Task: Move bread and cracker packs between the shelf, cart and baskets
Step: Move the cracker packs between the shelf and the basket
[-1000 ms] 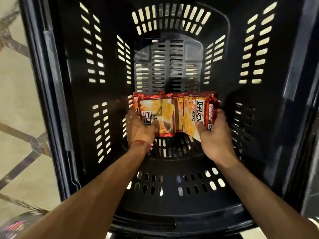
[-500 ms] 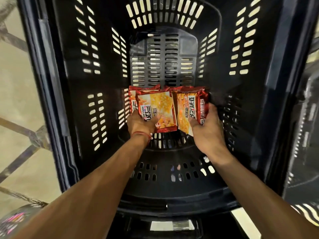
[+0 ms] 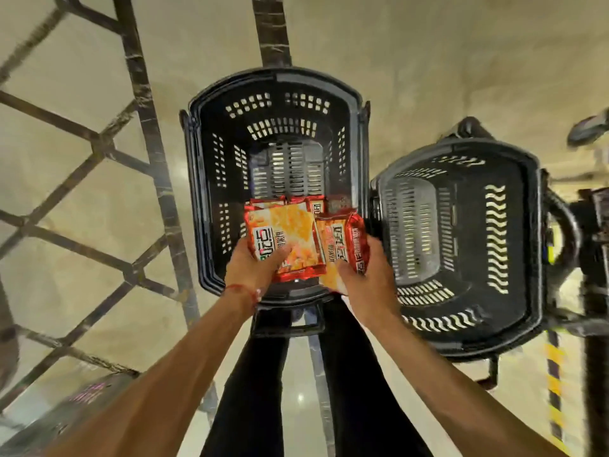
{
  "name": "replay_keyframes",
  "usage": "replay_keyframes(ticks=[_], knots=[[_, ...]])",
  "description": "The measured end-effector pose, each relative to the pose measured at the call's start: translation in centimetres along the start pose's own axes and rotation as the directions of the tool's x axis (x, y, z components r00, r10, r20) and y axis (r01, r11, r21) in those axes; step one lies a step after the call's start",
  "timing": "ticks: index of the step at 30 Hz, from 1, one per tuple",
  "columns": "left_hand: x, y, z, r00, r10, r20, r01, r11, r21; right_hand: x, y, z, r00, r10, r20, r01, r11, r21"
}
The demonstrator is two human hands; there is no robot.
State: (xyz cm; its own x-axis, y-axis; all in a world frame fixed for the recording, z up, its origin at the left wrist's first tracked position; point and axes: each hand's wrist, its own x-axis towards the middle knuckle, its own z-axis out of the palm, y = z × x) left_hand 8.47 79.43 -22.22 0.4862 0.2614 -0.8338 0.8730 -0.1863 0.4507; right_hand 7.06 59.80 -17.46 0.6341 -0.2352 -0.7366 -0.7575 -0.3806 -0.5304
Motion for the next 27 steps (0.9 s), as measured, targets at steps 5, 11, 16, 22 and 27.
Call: replay_keyframes(ticks=[5, 11, 16, 22, 27], knots=[[-10.3, 3.0, -2.3, 0.993, 0.092, 0.074, -0.092, 0.996, 0.002, -8.4, -1.1, -6.5, 1.0, -0.005, 0.013, 0.001, 0.966, 0.258], [-19.1, 4.4, -2.9, 0.937, 0.239, 0.253, -0.235, 0.971, -0.047, -17.0, 0.2, -12.5, 0.998, -0.067, 0.013, 0.06, 0.951, 0.304], [-23.9, 3.4, -4.2, 0.828, 0.355, 0.434, -0.377, 0.925, -0.039, -24.1, 4.1, -13.2, 0.992, -0.088, -0.085, 0.114, 0.919, 0.377], [-28.6, 2.1, -4.3, 0.687, 0.371, 0.625, -0.485, 0.874, 0.015, -33.1, 9.4, -11.2, 0.924, 0.068, -0.377, 0.156, 0.831, 0.533], [-33.5, 1.4, -1.6, 0.555, 0.286, 0.781, -0.551, 0.83, 0.088, -41.0, 13.9, -10.5, 0.826, 0.225, -0.517, 0.228, 0.706, 0.671]])
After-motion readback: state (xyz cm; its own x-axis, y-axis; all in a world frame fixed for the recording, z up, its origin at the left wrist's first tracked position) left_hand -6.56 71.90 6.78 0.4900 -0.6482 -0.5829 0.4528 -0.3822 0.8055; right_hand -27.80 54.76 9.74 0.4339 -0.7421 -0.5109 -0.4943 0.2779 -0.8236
